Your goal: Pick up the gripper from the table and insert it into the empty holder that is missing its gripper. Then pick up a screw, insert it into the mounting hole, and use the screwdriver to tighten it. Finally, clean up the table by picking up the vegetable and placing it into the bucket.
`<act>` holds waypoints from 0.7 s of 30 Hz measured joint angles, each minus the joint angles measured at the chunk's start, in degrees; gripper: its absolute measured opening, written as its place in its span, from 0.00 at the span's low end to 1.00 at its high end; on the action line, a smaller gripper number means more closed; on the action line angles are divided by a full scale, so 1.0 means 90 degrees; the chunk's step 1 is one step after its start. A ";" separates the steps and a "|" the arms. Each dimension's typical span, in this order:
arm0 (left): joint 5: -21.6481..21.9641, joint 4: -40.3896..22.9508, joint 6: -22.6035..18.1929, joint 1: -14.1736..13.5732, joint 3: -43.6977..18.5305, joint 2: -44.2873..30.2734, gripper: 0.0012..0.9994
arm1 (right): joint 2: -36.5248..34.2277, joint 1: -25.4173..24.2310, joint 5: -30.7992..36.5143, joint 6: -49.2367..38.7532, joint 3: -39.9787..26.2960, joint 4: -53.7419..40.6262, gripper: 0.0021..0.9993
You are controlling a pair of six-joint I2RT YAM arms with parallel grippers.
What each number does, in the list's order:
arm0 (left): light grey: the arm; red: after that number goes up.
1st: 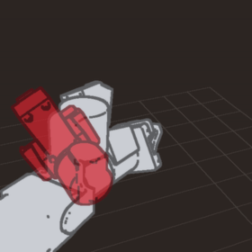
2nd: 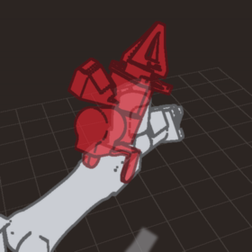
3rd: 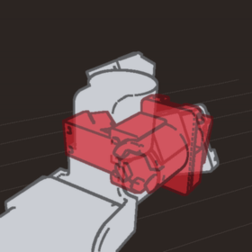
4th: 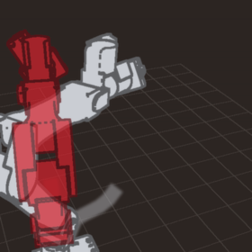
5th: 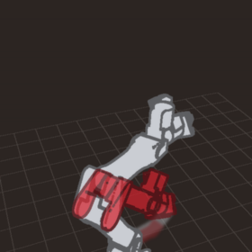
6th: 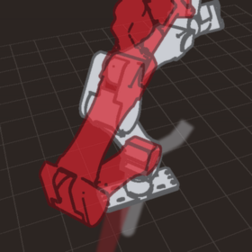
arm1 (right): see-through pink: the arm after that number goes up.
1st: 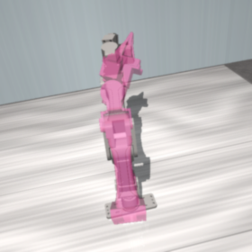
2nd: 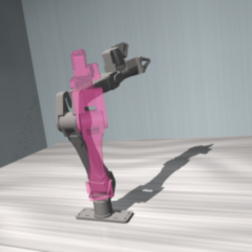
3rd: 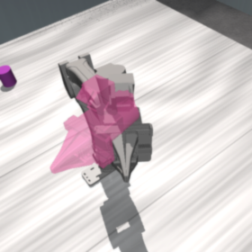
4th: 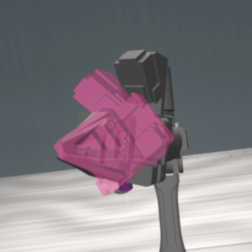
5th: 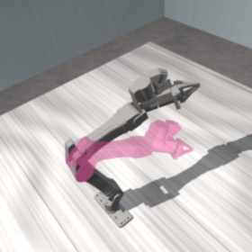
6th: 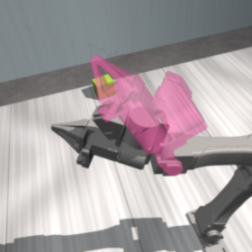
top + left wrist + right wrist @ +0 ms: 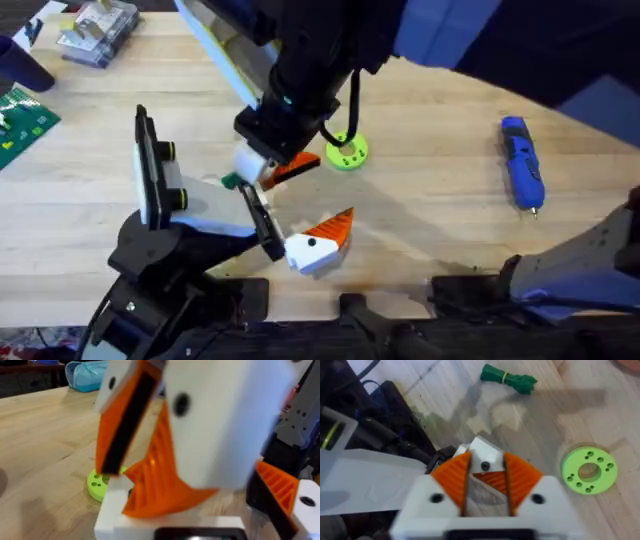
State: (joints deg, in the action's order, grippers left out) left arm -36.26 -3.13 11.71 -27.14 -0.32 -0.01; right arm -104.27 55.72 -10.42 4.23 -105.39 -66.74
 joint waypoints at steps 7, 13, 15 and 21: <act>0.0025 0.0004 0.0012 0.0007 0.0000 0.0000 0.99 | 0.0008 -0.0154 0.0248 -0.0024 -0.0002 -0.0049 1.00; 0.0018 0.0009 -0.0037 0.0007 0.0000 0.0002 0.99 | 0.0323 -0.0396 0.0129 -0.0024 0.0001 -0.0167 1.00; 0.0018 0.0007 -0.0039 0.0007 0.0000 0.0000 0.99 | 0.0538 -0.0594 0.0120 -0.0024 0.0001 -0.0234 1.00; 0.0017 0.0007 -0.0039 0.0007 0.0000 0.0000 0.99 | 0.0987 -0.1357 0.0103 -0.0024 0.0001 -0.0649 1.00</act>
